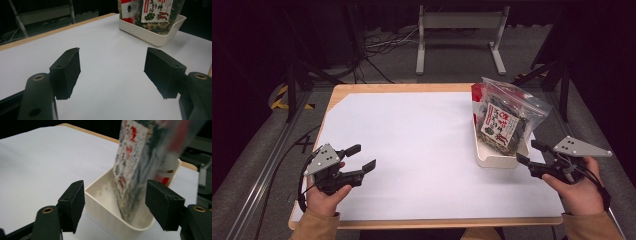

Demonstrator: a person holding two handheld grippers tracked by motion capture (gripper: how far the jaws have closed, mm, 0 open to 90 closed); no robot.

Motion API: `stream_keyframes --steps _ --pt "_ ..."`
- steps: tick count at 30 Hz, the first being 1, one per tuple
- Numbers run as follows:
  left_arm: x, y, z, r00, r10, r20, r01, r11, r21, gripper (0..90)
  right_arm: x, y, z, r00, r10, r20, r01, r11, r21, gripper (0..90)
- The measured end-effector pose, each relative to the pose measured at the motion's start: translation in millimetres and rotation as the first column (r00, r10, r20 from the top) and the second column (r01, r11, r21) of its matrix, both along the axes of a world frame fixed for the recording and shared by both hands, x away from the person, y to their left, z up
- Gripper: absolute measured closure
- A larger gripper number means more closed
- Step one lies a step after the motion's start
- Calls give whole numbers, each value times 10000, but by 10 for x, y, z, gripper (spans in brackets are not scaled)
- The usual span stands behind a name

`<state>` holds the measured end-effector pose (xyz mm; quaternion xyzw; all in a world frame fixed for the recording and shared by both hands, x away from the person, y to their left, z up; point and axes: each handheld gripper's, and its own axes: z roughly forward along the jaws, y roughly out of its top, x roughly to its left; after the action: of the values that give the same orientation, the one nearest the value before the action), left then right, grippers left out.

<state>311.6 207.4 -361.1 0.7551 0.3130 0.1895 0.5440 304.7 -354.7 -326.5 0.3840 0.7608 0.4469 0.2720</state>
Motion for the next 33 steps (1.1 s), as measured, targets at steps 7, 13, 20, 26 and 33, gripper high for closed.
stream_keyframes --steps 7,13,20,26,33 --pt "-35 13 -42 9999 -161 3 161 9998 -74 291 -32 193 -118 9969 785 112 -788 9966 253 315" --pt "-50 -9 -70 9996 -280 95 279 9996 44 288 16 345 -262 9902 1396 69 -1397 9888 524 314" --pt "-50 14 -102 9994 -301 187 301 9995 -28 288 117 446 -447 9860 1612 423 -1653 9783 1253 329" --pt "-45 43 -133 9994 -307 180 309 9995 -109 289 196 511 -630 9700 2369 543 -2421 9614 1305 329" --pt "-36 60 -156 9986 -448 269 453 9988 -175 289 245 545 -768 9572 2709 1014 -2840 9470 1504 335"
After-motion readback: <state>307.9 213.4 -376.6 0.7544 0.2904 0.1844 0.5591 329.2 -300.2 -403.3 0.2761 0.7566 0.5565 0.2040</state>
